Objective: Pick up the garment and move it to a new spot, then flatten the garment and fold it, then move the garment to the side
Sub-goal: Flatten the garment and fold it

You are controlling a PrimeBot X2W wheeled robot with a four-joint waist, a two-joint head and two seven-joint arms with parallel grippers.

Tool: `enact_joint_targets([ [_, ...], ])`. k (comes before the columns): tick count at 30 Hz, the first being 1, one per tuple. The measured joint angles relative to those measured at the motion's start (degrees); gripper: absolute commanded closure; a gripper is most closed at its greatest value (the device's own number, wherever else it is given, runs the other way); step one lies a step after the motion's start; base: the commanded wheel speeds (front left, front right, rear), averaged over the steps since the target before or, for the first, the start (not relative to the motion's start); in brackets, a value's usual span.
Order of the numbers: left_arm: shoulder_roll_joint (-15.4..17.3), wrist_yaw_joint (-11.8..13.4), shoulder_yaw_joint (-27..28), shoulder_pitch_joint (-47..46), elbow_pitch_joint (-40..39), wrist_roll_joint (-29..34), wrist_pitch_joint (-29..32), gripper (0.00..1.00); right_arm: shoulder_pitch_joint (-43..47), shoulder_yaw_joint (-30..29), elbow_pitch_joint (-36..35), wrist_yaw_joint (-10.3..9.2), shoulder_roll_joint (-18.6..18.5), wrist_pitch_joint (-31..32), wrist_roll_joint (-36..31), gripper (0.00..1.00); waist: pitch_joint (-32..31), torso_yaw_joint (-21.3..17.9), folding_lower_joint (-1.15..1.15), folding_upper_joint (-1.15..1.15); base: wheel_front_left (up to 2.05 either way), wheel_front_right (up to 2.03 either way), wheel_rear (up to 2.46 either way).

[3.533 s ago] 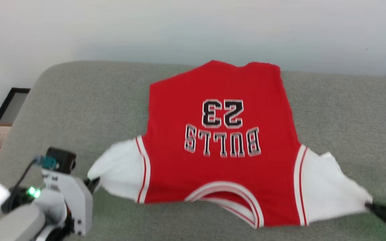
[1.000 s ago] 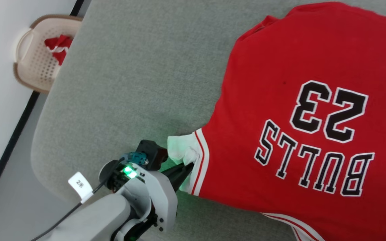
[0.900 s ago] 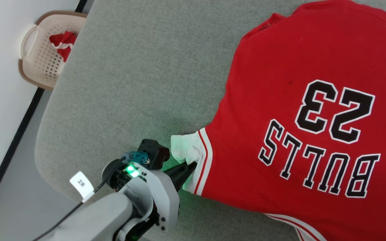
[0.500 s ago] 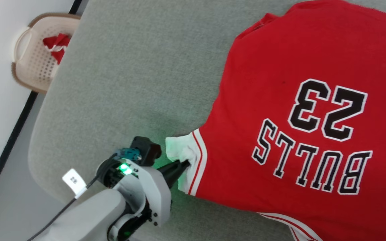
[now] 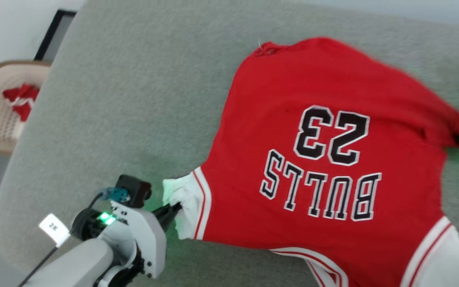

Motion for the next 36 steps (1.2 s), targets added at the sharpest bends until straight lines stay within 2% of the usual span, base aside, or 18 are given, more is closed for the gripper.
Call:
enact_joint_targets([
  [7,2.98,1.83,0.23,2.99,-1.31,-1.30,0.58,1.00,14.85,-0.87,-10.61,0.02,-3.55,-0.53,4.34,1.00,-3.87,-4.49,0.00,0.00,0.00,0.00,0.00],
  [11,4.16,2.33,-0.18,5.04,-2.50,-1.71,1.02,1.00,23.31,-2.56,-14.69,0.02,-4.10,0.55,5.67,1.00,-6.07,-6.93,0.00,0.00,0.00,0.00,0.00],
  [15,4.85,2.80,-0.51,6.26,-3.70,-2.10,1.53,1.00,30.85,-5.78,-17.15,0.03,-3.37,1.70,5.88,1.00,-8.15,-9.15,0.00,0.00,0.00,0.00,0.00],
  [20,5.57,3.37,-0.66,7.23,-4.56,-2.48,1.76,1.00,38.23,-10.09,-18.89,0.03,-0.41,2.05,3.60,1.00,-10.38,-11.34,0.00,0.00,0.00,0.00,0.00],
  [27,5.25,3.37,-1.25,7.37,-4.95,-2.47,2.03,1.00,41.53,-13.68,-17.98,0.03,4.01,0.82,-0.83,1.00,-11.92,-13.01,0.00,0.00,0.00,0.00,0.00],
  [28,5.15,3.36,-1.37,7.37,-4.92,-2.45,2.04,1.00,41.53,-13.92,-17.64,0.03,4.39,0.67,-1.10,0.73,-11.95,-13.01,0.00,0.00,0.00,0.00,0.00],
  [29,5.08,3.32,-1.43,7.37,-4.88,-2.45,2.07,1.00,41.53,-14.12,-17.38,0.05,4.78,0.14,-1.86,0.73,-11.92,-12.97,0.00,0.00,0.00,0.00,0.00],
  [30,5.03,3.30,-1.47,7.36,-4.77,-2.45,2.11,1.00,41.53,-14.19,-17.19,0.05,5.19,-0.41,-2.55,0.50,-11.88,-12.96,0.00,0.00,0.00,0.00,0.00],
  [31,4.94,3.28,-1.46,7.33,-4.67,-2.45,2.11,1.00,41.51,-14.16,-17.04,0.05,5.41,-0.60,-3.04,0.05,-11.87,-12.94,0.00,0.00,0.00,0.00,0.00],
  [32,4.85,3.16,-1.44,7.31,-4.58,-2.46,2.10,1.00,41.49,-14.06,-16.89,0.07,5.53,-0.69,-3.43,0.00,-11.90,-12.92,0.00,0.00,0.00,0.00,0.00],
  [36,4.82,3.22,-1.45,7.33,-4.41,-2.45,2.01,1.00,41.38,-13.86,-17.16,0.11,5.89,-0.37,-3.89,0.00,-12.13,-12.94,0.00,0.00,0.00,0.00,0.00],
])
